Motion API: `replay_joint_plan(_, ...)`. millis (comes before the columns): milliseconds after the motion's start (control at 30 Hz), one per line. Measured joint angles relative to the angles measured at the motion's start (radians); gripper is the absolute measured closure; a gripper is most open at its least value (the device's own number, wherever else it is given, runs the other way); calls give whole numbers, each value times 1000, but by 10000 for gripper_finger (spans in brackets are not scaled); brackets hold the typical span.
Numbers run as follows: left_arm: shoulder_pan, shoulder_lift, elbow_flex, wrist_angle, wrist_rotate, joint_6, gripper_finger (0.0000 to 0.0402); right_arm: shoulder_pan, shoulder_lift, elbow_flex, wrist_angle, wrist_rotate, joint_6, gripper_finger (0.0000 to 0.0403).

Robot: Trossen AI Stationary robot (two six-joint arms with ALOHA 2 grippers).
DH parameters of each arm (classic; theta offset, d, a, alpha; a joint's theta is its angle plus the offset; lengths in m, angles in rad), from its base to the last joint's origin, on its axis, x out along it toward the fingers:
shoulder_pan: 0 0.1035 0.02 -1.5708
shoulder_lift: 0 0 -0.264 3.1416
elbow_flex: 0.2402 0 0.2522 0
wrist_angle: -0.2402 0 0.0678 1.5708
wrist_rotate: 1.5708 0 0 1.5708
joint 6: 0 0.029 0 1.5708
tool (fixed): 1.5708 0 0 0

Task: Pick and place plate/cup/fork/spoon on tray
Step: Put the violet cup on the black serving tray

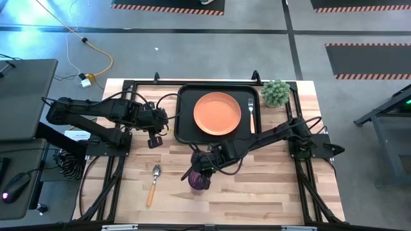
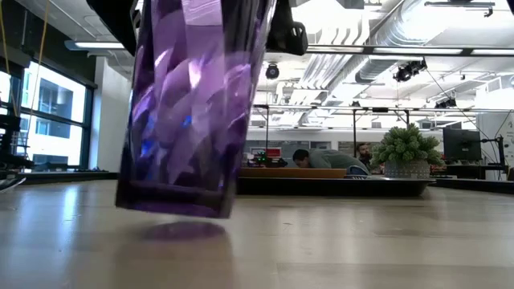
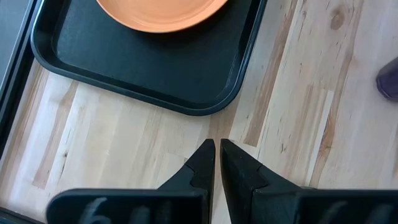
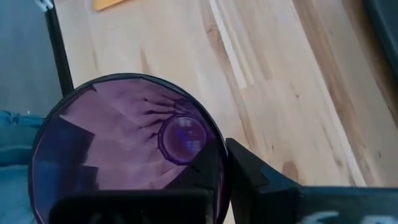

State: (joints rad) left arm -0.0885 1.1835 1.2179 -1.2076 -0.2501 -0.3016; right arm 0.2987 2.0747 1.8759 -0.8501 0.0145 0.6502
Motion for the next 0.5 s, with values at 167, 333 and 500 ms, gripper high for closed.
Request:
replay_joint_plan(167,4,0,0,0,0,25,385,-26,-13,0,-6,2,23,399)
replay_joint_plan(333,4,0,0,0,-19,26,385,-56,-42,0,-9,22,23,400)
replay_joint_plan(500,9,0,0,0,-60,50,385,-99,-62,1,-22,35,23,401)
